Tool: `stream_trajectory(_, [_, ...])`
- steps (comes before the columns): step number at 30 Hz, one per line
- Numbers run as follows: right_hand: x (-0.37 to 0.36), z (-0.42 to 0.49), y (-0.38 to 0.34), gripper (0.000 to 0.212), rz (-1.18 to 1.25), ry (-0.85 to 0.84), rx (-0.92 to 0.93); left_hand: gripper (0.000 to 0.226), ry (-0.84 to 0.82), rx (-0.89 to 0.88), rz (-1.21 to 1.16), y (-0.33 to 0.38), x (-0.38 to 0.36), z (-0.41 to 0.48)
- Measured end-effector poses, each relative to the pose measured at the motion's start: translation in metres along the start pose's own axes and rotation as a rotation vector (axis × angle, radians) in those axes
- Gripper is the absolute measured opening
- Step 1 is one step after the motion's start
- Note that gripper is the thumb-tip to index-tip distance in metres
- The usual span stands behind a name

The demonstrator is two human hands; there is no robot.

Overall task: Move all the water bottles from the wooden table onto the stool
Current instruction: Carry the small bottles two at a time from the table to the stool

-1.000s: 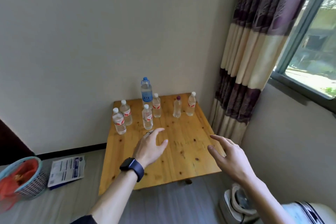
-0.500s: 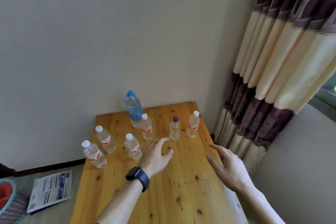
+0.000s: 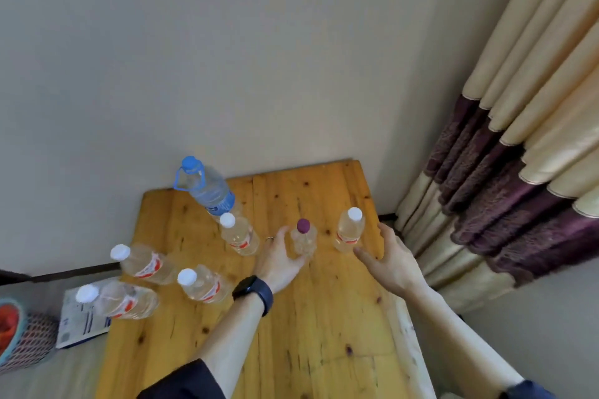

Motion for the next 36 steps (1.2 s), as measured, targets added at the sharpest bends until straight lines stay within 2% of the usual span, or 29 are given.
stream_trajectory(6, [-0.027,0.048,-0.006,0.103,0.114,0.001,-0.025,0.101,-0.038,0.055,-0.132,-0.02,-0.032,0.056])
stream_trajectory(10, [-0.045,0.07,-0.008,0.102,0.174,0.009,-0.073,0.084,-0.088,0.027,-0.165,-0.033,-0.043,0.074])
stream_trajectory(15, [-0.053,0.077,-0.011,0.079,0.079,0.029,-0.122,0.067,-0.046,-0.063,-0.129,-0.036,-0.036,0.065])
stream_trajectory(19, [-0.05,0.042,-0.012,0.065,0.02,0.041,-0.123,0.062,-0.044,-0.06,-0.168,-0.047,-0.028,0.031])
stream_trajectory(23, [-0.058,-0.019,-0.004,0.059,0.031,0.034,-0.083,0.062,-0.131,0.048,-0.25,-0.073,-0.032,-0.01])
stream_trajectory(27, [-0.076,-0.074,0.006,0.047,-0.061,-0.036,-0.06,0.064,-0.177,0.131,-0.297,-0.101,-0.032,-0.05])
stream_trajectory(31, [-0.108,-0.102,0.019,0.059,0.005,-0.075,-0.068,0.067,-0.238,0.122,-0.268,-0.116,-0.029,-0.079])
stream_trajectory(36, [-0.117,-0.109,0.019,0.06,0.061,-0.064,-0.03,0.07,-0.249,0.089,-0.216,-0.121,-0.031,-0.09])
Point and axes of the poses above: each hand's wrist, its own z-axis towards the middle knuckle, its own x-axis out of the back of the hand, y = z × x, the point moved 3 cm from there along z, towards the middle knuckle, and after that the axes turned 12 degrees about -z, right-handed, at the moved point
